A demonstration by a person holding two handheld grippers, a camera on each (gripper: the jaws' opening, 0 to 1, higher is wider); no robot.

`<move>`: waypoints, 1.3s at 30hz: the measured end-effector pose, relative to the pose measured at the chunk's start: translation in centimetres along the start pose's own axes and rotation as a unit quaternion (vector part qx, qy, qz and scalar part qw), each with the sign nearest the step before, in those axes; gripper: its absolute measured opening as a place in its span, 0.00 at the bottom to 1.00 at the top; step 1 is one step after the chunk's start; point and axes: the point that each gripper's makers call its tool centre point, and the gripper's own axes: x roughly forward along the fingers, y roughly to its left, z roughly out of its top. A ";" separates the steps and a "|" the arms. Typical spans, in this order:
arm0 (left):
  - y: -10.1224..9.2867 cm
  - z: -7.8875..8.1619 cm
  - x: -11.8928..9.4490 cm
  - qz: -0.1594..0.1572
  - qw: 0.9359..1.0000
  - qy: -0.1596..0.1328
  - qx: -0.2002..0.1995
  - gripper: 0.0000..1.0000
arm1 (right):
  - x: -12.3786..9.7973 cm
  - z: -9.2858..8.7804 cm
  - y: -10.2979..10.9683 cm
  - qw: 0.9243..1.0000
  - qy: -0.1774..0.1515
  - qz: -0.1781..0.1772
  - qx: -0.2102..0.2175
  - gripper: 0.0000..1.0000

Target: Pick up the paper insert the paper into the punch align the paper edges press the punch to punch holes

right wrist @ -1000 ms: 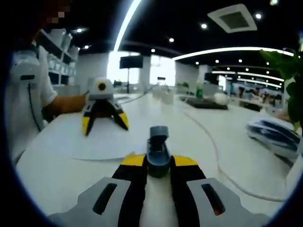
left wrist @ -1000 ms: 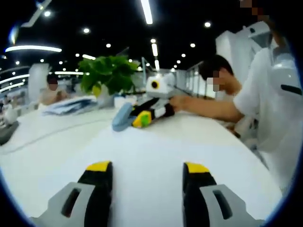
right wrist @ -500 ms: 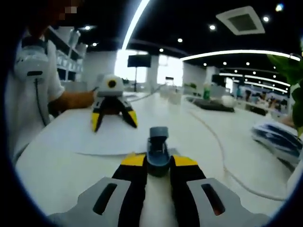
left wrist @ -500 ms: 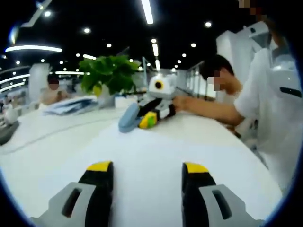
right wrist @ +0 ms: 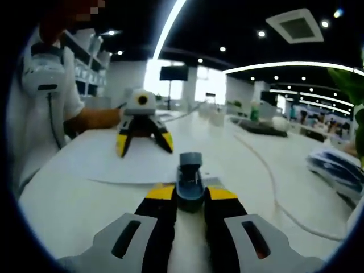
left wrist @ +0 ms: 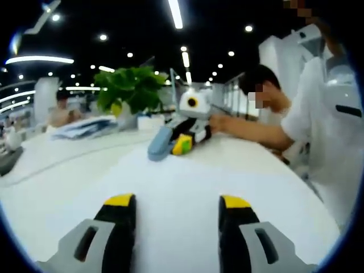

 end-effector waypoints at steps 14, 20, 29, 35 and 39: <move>0.0 0.0 0.1 0.003 1.000 0.000 0.000 0.58 | -0.1 -0.1 -0.6 1.000 -0.003 0.012 -0.005 0.22; 0.0 0.0 0.1 0.003 1.000 0.000 0.000 0.57 | 0.2 0.0 0.1 0.999 -0.004 0.029 -0.012 0.22; -0.1 0.1 0.1 0.003 1.000 -0.001 0.000 0.57 | 0.2 0.0 -0.1 0.999 -0.005 0.036 -0.011 0.22; -0.2 0.1 0.1 0.004 1.000 -0.001 0.001 0.56 | 0.3 0.0 -0.1 0.999 -0.004 0.034 -0.010 0.22; -0.3 0.0 0.1 0.005 1.000 -0.001 0.002 0.56 | 0.3 0.0 -0.1 0.999 -0.003 0.032 -0.011 0.23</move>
